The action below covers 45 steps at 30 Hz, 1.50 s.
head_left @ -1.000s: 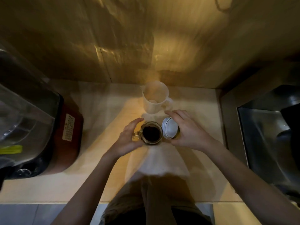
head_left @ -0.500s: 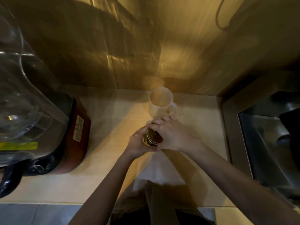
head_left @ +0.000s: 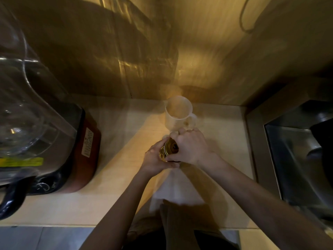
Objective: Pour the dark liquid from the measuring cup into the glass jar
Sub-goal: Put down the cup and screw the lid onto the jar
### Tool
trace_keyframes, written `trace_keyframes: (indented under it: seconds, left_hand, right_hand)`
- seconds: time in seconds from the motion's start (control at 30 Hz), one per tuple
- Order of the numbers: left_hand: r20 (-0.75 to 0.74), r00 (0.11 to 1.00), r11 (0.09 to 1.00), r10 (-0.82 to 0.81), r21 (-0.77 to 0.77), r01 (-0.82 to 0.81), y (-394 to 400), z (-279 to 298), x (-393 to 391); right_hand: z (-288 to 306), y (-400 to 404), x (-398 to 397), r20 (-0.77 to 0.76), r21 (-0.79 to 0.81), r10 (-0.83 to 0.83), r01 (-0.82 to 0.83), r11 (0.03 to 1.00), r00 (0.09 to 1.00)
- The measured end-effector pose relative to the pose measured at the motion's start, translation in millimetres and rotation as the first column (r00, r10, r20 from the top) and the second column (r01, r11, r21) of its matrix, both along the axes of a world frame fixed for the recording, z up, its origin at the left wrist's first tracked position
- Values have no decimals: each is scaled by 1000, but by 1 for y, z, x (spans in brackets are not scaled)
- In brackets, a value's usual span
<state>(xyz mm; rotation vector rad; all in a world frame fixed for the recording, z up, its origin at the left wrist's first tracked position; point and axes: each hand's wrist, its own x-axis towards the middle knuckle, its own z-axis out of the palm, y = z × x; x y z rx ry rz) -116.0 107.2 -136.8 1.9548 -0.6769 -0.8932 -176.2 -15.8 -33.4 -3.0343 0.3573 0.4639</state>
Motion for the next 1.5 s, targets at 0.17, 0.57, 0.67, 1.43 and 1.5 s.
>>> trace_keyframes:
  seconds: [0.17,0.57,0.67,1.43,1.5]
  left_hand:
    - [7,1000,998,24,-59,-23,0,-1,-2]
    - [51,999,997,-2,-71,5,0,-1,-2]
    - [56,998,997,-15,-68,19,0,1,-3]
    - [115,988,982,-106,165,86,-8,25,-3]
    - [42,989,966,-143,223,130,-11,38,3]
  right_hand:
    - [-2,2,-9,48,-20,-106,107,994,993]
    - [-7,-17,-34,62,253,9,-24,967,998]
    - [-15,-16,-33,56,248,45,-57,967,997]
    - [-28,-4,-39,145,493,-306,200,847,941]
    - [-22,-6,-44,133,589,-393,246,770,910]
